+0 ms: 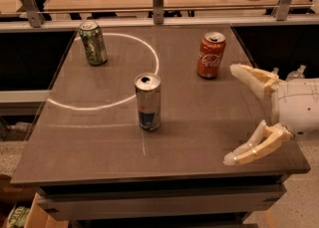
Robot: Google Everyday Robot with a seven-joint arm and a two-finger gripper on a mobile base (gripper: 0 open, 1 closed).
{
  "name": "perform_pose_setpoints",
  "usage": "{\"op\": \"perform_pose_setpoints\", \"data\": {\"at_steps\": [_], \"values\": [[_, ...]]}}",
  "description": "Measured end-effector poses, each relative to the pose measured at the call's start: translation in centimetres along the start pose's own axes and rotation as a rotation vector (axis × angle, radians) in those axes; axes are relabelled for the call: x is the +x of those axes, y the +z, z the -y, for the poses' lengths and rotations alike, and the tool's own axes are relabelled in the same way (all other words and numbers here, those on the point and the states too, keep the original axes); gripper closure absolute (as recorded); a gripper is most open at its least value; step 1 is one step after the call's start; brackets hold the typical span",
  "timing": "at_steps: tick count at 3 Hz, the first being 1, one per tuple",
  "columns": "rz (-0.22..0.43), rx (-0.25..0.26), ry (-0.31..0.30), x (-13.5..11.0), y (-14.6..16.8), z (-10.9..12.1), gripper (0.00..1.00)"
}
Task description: Knock redbull can over
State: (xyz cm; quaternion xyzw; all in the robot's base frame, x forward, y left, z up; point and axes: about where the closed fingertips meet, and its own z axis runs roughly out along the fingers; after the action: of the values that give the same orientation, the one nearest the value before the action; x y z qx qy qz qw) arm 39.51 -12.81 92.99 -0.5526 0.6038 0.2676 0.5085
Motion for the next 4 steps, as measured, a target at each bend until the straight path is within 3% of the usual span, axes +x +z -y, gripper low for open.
{"op": "perform_pose_setpoints", "data": {"at_steps": [1, 4], "values": [[0.029, -0.003, 0.025, 0.3, 1.0, -0.4, 0.00], [0.249, -0.024, 0.088, -0.7, 9.1, 0.3, 0.00]]}}
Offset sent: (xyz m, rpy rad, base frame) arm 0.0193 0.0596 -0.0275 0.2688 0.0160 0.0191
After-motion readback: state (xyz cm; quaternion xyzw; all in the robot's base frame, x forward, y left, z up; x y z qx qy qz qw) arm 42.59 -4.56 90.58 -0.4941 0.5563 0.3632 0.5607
